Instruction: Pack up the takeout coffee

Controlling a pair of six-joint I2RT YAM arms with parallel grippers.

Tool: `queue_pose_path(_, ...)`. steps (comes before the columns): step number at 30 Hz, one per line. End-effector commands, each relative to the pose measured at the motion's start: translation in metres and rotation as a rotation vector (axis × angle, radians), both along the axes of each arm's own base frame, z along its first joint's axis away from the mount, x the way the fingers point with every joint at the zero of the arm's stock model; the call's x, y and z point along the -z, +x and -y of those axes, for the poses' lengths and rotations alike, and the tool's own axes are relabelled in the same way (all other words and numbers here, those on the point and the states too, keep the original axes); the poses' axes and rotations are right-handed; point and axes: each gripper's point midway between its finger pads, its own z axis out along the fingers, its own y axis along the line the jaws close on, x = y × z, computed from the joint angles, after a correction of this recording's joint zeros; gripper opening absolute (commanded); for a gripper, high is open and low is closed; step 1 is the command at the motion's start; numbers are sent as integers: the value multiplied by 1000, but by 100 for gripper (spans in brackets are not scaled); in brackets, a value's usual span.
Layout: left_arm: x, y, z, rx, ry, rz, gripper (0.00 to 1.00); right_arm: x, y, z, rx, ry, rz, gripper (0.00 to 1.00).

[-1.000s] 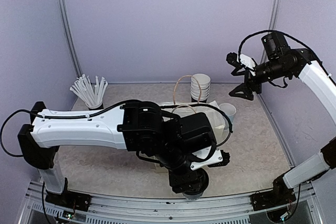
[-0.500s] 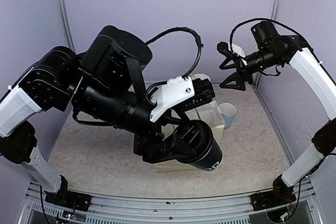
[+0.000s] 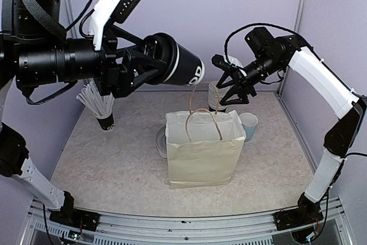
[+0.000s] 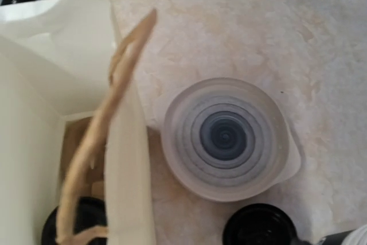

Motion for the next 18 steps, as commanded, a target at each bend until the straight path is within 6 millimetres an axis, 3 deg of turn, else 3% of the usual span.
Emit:
queue_pose_path(1, -4, 54, -31, -248, -26, 12, 58, -14, -23, 0, -67, 23, -15, 81)
queue_pose_path(6, 32, 87, -28, -285, 47, -53, 56, -21, -38, -1, -124, 54, -28, 82)
queue_pose_path(11, 70, 79, 1, -144, 128, -139, 55, -21, -28, -11, -93, 60, -33, 74)
queue_pose_path(14, 97, 73, 18, -75, 211, -176, 54, -16, -21, -17, -77, 61, -57, 65)
queue_pose_path(18, 127, 75, 27, -69, 305, -214, 53, -18, -22, -21, -89, 82, -84, 40)
